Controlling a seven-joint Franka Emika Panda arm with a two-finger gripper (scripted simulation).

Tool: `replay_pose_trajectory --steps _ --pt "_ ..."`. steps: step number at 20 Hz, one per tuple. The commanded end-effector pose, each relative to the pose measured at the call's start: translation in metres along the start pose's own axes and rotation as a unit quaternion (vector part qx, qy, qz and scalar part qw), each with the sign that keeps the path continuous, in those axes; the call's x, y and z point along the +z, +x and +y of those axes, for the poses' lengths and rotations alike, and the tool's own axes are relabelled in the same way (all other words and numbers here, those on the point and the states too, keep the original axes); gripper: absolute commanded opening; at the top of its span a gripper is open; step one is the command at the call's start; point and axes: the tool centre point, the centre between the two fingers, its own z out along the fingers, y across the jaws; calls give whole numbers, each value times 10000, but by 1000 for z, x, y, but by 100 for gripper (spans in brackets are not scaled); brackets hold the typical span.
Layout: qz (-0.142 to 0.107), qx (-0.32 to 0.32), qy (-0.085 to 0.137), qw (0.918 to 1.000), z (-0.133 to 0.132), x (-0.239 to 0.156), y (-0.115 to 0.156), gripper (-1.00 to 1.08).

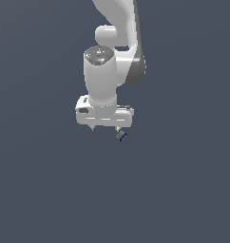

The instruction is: Pick up the object and move it to a goal position.

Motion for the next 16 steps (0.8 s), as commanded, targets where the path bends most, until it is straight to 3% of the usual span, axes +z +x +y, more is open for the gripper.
replay_pose_trajectory --steps 1,16 --pt "0 0 0 10000 0 0 0 100" --pt "-90 33 22 10000 -1 3 -4 100"
